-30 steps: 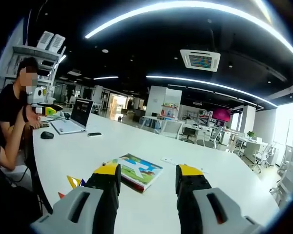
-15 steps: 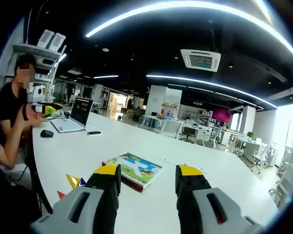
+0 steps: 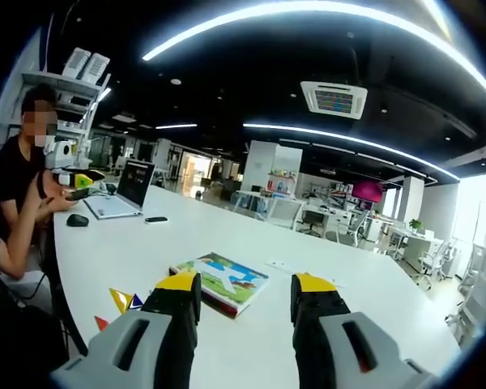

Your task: Pick up the tangram pieces one by one and place each piece onto its matching region on the pattern sheet, fitting the shapes together until the outline on the sheet is completely filled by the tangram pieces

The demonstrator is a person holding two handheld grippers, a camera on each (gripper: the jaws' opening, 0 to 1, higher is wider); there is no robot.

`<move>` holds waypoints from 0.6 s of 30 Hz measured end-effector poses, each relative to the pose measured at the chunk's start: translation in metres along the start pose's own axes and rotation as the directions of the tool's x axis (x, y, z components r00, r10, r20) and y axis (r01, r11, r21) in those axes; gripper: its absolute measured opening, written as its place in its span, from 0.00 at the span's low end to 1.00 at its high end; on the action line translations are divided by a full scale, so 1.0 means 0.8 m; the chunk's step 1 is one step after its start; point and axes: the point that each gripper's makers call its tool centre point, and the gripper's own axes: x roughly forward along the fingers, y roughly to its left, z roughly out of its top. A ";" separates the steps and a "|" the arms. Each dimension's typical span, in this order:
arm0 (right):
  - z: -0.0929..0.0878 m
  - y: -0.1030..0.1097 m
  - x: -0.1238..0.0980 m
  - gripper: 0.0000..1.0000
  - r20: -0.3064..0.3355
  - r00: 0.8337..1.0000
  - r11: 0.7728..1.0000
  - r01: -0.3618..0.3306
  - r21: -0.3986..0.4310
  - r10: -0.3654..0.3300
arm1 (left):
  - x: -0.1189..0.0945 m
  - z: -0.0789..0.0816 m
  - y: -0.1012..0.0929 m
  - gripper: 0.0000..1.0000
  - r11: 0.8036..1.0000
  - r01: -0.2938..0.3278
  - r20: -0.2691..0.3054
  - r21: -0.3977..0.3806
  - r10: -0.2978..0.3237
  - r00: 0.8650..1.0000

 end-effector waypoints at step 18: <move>-0.003 0.003 0.001 0.45 -0.009 1.000 1.000 -0.006 -0.004 0.006 | -0.003 0.002 0.000 0.38 1.000 -0.003 0.005 0.000 0.003 1.000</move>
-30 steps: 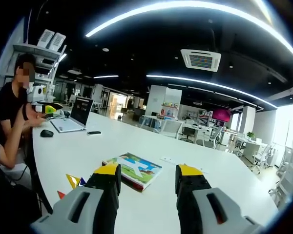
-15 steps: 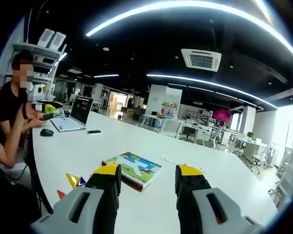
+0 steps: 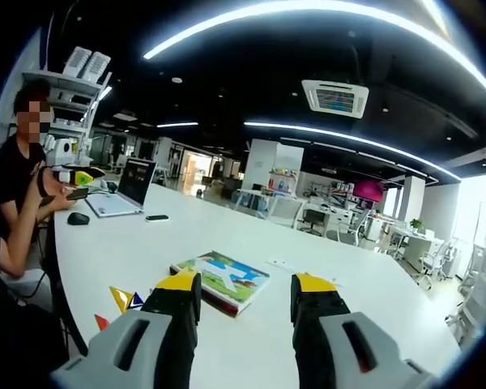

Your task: Pick up the tangram pieces one by one and place each piece onto its matching region on the pattern sheet, fitting the shapes together until the outline on the sheet is completely filled by the tangram pieces

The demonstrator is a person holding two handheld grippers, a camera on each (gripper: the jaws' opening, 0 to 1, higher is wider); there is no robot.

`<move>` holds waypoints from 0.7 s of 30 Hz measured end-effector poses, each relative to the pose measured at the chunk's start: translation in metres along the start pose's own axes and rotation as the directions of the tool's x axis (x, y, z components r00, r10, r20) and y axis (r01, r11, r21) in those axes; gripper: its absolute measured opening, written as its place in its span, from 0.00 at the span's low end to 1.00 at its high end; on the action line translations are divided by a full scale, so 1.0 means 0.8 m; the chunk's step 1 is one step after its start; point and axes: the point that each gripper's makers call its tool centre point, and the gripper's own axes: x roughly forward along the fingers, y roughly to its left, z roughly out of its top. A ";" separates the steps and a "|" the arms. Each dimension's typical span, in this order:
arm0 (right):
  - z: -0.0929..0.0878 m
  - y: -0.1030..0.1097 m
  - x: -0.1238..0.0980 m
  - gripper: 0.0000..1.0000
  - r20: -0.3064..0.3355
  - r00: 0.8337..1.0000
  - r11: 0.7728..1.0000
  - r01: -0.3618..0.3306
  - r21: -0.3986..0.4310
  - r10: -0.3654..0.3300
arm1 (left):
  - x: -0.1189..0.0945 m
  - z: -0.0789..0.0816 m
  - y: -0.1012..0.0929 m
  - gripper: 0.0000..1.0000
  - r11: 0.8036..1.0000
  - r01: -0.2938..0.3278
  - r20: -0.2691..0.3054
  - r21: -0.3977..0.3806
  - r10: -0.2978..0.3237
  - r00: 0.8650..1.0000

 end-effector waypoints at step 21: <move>-0.005 0.011 0.006 0.45 -0.021 0.999 0.999 -0.027 -0.023 0.027 | -0.004 0.002 0.003 0.38 1.000 -0.008 0.007 0.000 0.008 1.000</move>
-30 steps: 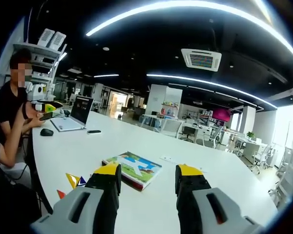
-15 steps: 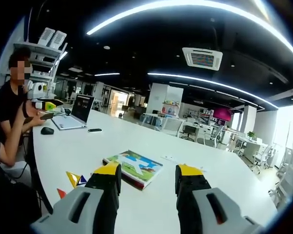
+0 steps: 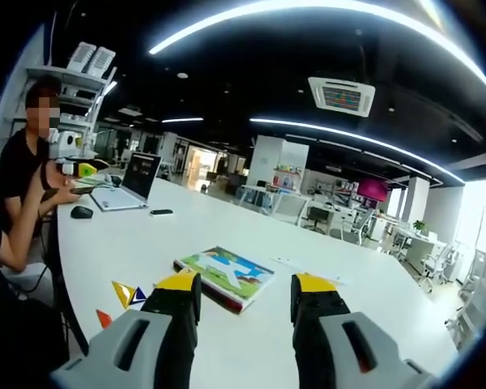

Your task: Pick up the tangram pieces one by one and place each piece onto its matching region on the pattern sheet, fitting the shapes together until the outline on the sheet is completely filled by the tangram pieces

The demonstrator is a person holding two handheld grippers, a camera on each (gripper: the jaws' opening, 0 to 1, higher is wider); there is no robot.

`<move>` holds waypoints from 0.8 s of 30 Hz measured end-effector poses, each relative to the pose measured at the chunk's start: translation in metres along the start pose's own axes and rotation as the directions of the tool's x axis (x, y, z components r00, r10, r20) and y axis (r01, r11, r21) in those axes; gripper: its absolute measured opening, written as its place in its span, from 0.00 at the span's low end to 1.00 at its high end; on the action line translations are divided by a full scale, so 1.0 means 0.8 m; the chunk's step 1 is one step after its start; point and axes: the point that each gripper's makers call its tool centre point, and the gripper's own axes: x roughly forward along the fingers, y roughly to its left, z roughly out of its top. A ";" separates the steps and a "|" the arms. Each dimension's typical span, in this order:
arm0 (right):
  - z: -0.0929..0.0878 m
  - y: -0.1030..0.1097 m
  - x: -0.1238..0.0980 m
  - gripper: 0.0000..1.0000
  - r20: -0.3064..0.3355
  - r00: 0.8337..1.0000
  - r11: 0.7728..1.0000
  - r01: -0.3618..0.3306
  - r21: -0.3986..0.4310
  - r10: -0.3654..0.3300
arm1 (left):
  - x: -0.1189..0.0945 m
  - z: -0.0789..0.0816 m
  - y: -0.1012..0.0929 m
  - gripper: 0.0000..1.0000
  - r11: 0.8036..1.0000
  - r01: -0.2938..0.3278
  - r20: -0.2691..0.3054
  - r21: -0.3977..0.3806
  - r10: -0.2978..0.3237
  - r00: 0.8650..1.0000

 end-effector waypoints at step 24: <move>0.002 0.064 0.083 0.44 -0.267 0.951 0.945 -0.224 -0.237 0.159 | -0.023 0.010 0.020 0.38 0.999 -0.041 0.036 -0.016 0.042 0.998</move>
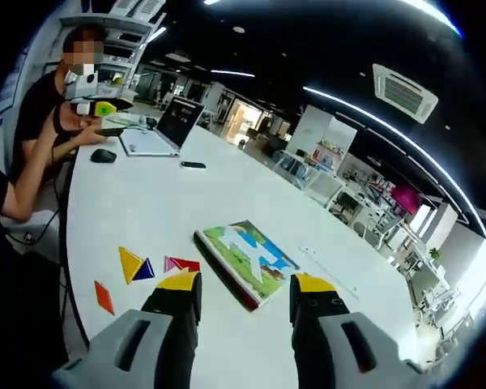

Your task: Pick up the tangram pieces one by one and place each piece onto its matching region on the pattern sheet, fitting the shapes together until the outline on the sheet is completely filled by the tangram pieces

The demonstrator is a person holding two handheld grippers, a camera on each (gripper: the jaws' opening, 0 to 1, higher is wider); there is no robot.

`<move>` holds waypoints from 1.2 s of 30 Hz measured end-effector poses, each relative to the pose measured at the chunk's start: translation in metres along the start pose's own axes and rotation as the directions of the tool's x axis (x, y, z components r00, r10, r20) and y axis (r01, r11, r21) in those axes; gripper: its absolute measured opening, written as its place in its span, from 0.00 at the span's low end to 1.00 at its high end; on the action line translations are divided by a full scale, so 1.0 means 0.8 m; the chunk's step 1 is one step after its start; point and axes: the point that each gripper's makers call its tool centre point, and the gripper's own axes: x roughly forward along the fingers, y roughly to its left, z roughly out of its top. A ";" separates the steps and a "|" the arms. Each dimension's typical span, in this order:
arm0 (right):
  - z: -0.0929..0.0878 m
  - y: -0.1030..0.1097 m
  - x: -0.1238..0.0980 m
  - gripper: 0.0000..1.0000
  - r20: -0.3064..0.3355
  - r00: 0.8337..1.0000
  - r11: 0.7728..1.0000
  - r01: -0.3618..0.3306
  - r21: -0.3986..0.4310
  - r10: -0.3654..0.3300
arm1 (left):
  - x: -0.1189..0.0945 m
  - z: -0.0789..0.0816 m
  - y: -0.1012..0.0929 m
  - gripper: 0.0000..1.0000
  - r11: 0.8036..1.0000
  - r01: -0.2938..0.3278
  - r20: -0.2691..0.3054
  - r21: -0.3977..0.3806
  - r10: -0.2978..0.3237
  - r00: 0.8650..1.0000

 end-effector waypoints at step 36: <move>-0.025 0.091 0.112 0.39 -0.252 0.920 0.912 -0.354 -0.206 0.300 | 0.002 0.007 -0.009 0.38 0.999 0.036 0.019 -0.002 -0.036 0.999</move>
